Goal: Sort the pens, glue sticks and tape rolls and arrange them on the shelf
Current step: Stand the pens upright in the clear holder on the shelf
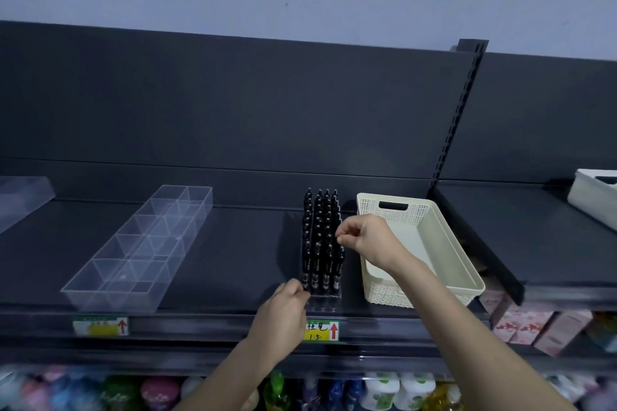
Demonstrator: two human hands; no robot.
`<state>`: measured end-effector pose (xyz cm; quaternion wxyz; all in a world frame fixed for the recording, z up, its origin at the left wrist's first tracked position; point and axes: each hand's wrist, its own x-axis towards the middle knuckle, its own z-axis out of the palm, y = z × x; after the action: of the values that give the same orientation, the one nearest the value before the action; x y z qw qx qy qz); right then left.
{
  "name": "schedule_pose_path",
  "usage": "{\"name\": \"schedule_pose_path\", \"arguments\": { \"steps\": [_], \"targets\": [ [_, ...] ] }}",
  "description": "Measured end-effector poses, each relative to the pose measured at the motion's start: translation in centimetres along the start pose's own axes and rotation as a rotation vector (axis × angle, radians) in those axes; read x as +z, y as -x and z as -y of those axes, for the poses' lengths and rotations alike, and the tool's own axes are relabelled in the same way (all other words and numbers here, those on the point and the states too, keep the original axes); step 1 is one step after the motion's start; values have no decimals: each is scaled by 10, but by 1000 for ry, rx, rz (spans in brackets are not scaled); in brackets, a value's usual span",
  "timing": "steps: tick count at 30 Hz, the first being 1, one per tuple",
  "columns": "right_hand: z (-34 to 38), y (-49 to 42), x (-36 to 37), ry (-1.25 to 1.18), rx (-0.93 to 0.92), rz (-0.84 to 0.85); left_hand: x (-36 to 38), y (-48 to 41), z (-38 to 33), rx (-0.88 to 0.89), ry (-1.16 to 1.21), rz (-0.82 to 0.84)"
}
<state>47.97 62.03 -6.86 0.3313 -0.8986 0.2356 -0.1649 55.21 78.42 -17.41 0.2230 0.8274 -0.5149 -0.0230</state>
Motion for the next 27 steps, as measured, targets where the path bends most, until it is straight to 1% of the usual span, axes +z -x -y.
{"name": "schedule_pose_path", "arguments": {
  "steps": [5, 13, 18, 22, 24, 27],
  "targets": [
    [-4, 0, -1, 85, -34, 11, 0, 0, 0, -3, -9, 8],
    [-10, 4, 4, 15, -16, -20, -5, -1, -4, -16, -36, 35],
    [-19, 14, -9, -67, 1, -104, -9, 1, -22, -13, -72, 1],
    [-48, 34, -31, -104, 106, -211, -5, -1, -54, 62, 12, 15],
    [-65, 46, -46, -44, 165, -269, 0, -6, -74, 97, 68, 36],
    [-97, 62, -65, 171, 238, -293, 7, -20, -105, 121, 115, 33]
  ]
}}
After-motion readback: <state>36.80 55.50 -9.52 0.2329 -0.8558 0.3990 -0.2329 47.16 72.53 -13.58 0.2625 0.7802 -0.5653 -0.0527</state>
